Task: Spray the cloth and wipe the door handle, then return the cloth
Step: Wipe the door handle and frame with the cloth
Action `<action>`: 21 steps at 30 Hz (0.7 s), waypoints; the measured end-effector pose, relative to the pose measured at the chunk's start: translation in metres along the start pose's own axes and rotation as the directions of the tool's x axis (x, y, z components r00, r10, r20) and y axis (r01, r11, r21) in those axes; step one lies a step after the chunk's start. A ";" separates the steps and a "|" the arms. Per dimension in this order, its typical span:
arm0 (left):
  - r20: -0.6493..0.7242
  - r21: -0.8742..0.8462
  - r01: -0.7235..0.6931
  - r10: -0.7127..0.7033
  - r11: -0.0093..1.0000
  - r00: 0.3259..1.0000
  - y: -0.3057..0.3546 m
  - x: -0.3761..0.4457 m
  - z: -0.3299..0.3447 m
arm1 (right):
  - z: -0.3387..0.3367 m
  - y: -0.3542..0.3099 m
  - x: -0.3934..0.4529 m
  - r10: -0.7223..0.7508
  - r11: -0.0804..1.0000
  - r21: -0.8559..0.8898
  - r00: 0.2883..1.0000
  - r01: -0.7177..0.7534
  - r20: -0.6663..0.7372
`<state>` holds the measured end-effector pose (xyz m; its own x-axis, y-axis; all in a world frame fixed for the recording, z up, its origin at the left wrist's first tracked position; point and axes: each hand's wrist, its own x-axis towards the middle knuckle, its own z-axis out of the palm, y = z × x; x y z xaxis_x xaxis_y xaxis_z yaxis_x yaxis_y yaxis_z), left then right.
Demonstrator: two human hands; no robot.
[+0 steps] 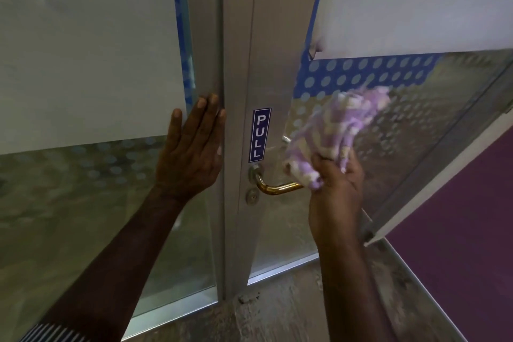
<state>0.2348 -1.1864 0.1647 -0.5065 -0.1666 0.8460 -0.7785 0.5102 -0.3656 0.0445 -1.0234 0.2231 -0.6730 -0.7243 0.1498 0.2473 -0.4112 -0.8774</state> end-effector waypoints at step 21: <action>-0.013 0.036 0.008 -0.007 0.999 1.000 0.000 0.000 0.002 | -0.011 0.147 -0.004 -0.281 -0.132 -0.873 0.827 0.469 0.486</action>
<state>0.2337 -1.1880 0.1638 -0.4962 -0.1595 0.8534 -0.7952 0.4780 -0.3730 0.0758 -1.0754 0.0891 -0.2871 -0.7528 0.5923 -0.9570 0.1984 -0.2118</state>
